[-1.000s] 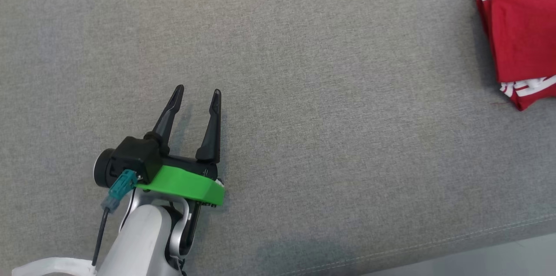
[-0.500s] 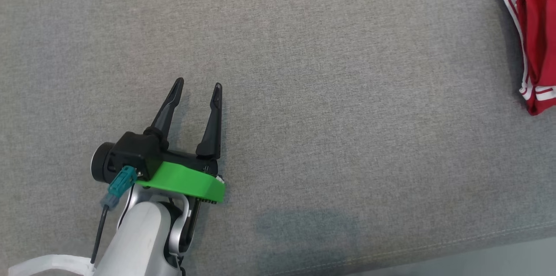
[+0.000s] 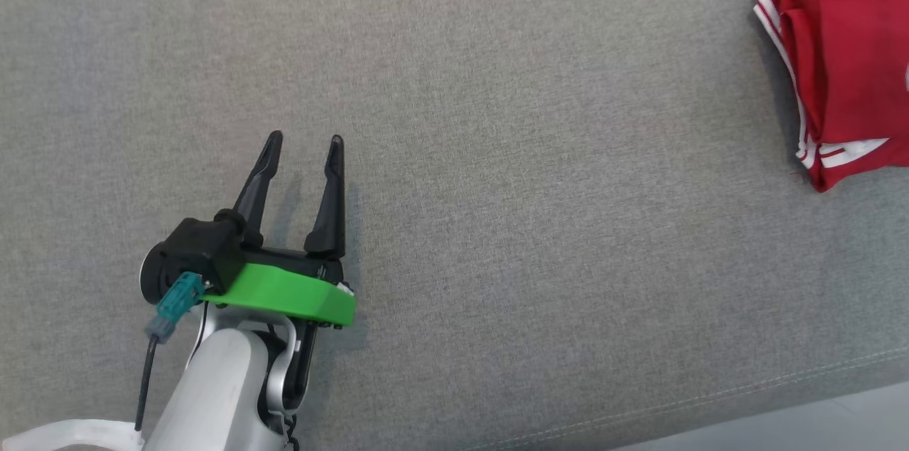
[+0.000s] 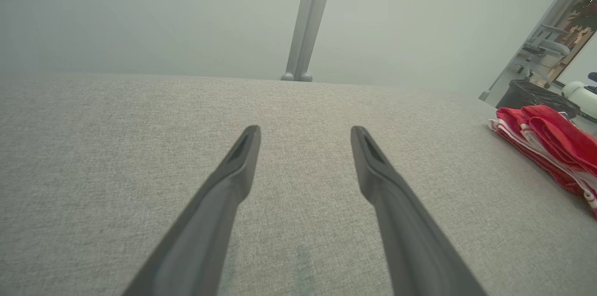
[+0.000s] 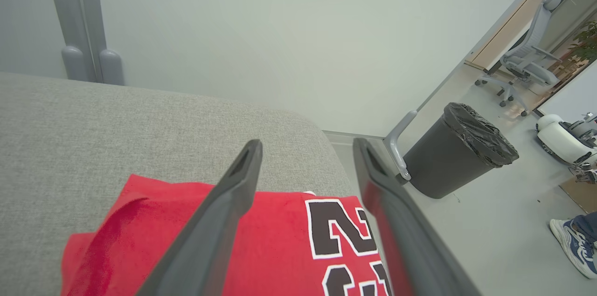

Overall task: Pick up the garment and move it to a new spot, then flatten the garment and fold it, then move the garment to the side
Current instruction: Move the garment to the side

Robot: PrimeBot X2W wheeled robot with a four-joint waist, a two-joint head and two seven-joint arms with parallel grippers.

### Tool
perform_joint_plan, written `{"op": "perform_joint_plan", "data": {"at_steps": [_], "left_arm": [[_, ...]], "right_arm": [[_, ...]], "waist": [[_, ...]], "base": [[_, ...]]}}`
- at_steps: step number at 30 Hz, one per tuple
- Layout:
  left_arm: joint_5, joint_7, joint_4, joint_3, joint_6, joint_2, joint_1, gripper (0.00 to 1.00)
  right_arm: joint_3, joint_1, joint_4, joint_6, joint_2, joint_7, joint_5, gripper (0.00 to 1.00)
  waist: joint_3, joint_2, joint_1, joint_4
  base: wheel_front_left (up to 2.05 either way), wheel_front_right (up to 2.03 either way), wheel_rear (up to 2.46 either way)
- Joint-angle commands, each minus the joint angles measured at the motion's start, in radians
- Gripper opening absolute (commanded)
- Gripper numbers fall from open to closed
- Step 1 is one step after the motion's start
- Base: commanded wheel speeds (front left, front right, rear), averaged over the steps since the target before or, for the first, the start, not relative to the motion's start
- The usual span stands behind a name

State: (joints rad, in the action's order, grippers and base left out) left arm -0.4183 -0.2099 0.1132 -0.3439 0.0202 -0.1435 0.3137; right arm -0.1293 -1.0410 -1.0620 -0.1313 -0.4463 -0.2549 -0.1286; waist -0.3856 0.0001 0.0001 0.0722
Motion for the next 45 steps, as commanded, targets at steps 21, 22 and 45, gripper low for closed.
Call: {"op": "perform_joint_plan", "data": {"at_steps": [21, 22, 45], "left_arm": [[-0.048, -0.055, 0.14, 0.146, 0.061, 0.01, -0.094, 1.0], [-0.045, -0.055, 0.144, 0.151, 0.062, 0.007, -0.104, 1.0], [0.01, -0.056, 0.133, 0.192, 0.048, 0.023, -0.253, 1.0]], "right_arm": [[0.292, 0.341, 0.361, 0.001, 0.111, -0.008, 0.408, 1.0], [0.284, 0.367, 0.384, 0.001, 0.12, -0.008, 0.404, 1.0], [0.071, 0.907, 0.916, 0.0, 0.394, 0.053, 0.201, 1.0]], "waist": [[0.307, -0.0001, -0.0001, -0.015], [0.313, -0.0001, -0.0001, -0.018], [0.378, -0.0001, -0.0001, -0.063]], "base": [[0.0, 0.0, 0.0], [0.0, 0.0, 0.0], [0.0, 0.0, 0.0]]}}
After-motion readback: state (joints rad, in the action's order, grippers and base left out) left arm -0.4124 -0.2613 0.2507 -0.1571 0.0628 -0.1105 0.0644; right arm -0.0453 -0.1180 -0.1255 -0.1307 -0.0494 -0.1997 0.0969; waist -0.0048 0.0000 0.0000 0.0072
